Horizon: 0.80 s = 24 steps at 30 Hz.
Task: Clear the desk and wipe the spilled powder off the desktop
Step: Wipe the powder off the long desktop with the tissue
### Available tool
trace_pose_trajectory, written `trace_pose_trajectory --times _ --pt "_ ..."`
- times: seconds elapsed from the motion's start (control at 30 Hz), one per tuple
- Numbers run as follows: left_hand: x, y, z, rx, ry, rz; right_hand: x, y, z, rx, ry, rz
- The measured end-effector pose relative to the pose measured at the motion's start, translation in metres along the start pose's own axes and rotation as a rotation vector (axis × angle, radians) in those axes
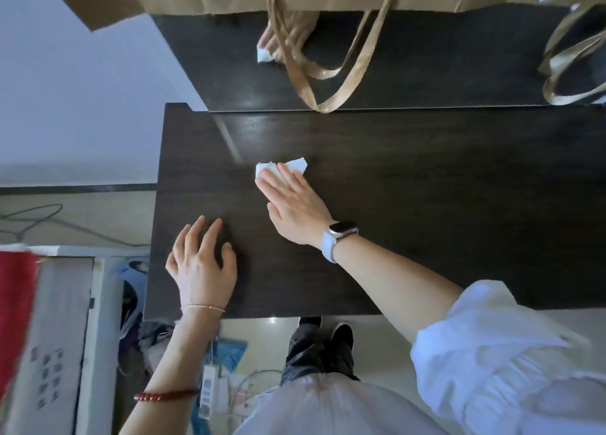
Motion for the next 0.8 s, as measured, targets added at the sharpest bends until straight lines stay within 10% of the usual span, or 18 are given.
trace_pose_trajectory --times 0.3,0.57,0.8 --pt "-0.07 -0.094 -0.027 0.042 -0.082 -0.337 -0.021 -0.122 0.054 0.039 -0.116 -0.197" --pt "-0.081 -0.101 -0.031 0.027 -0.106 -0.311 -0.071 -0.155 0.074 0.109 -0.143 -0.278" --pt "-0.085 -0.045 -0.008 0.152 -0.143 -0.079 -0.16 -0.087 0.051 0.052 0.008 0.02"
Point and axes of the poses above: each hand's wrist, its own x-axis towards the middle knuckle, its own z-axis out of the palm, y = z × x, the point moved 2 cm from there along x, towards the middle knuckle, and after that the axes turned 2 degrees about -z, right-handed, at the moved point
